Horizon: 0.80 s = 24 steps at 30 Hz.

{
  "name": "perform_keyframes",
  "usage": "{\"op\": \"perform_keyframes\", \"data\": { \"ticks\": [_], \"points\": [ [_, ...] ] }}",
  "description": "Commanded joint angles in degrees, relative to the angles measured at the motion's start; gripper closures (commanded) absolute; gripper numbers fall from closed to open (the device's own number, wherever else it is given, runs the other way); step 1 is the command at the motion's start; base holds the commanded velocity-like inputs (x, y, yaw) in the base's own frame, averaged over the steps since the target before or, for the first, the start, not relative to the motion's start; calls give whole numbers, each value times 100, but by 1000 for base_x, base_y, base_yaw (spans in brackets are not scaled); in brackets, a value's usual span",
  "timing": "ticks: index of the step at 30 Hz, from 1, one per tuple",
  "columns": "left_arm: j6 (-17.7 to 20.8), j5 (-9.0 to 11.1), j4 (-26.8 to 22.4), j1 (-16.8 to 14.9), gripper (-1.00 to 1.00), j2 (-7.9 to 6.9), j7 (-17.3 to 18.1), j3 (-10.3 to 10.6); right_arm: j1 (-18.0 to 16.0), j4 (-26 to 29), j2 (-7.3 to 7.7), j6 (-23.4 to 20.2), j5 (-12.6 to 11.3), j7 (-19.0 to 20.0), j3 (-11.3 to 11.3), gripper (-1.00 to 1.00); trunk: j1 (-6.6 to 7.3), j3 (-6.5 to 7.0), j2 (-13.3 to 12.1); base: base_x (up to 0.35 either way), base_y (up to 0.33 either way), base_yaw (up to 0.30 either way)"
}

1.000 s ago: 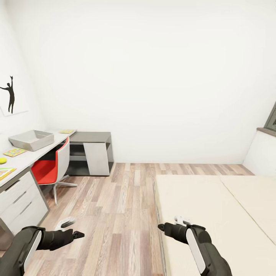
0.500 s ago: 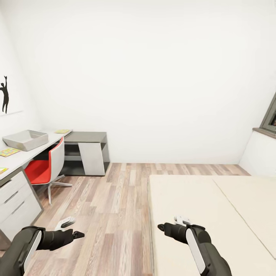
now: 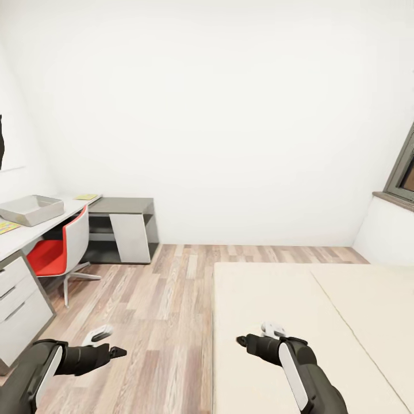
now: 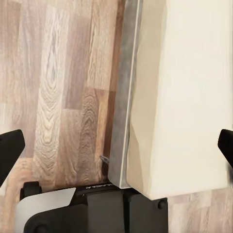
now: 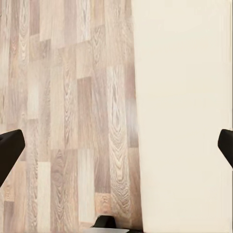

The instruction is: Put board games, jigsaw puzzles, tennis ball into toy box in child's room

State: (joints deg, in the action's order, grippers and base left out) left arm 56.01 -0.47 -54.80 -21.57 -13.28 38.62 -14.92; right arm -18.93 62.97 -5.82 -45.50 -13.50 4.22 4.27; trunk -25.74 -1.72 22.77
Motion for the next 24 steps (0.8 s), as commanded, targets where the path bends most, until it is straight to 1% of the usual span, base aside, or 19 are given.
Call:
{"op": "perform_keyframes", "data": {
  "ticks": [1, 24],
  "points": [
    [42, -6, -4, -6, -100, 1, 23, -11, -5, 4, -7, -29, 32, 44, 21, -100, -4, -14, 14, 0, -243, 0],
    [43, -6, -4, -4, -100, 1, 23, -11, -5, 4, -7, -29, 32, 53, 21, -100, -4, -14, 14, 0, -243, 0]
  ]
}}
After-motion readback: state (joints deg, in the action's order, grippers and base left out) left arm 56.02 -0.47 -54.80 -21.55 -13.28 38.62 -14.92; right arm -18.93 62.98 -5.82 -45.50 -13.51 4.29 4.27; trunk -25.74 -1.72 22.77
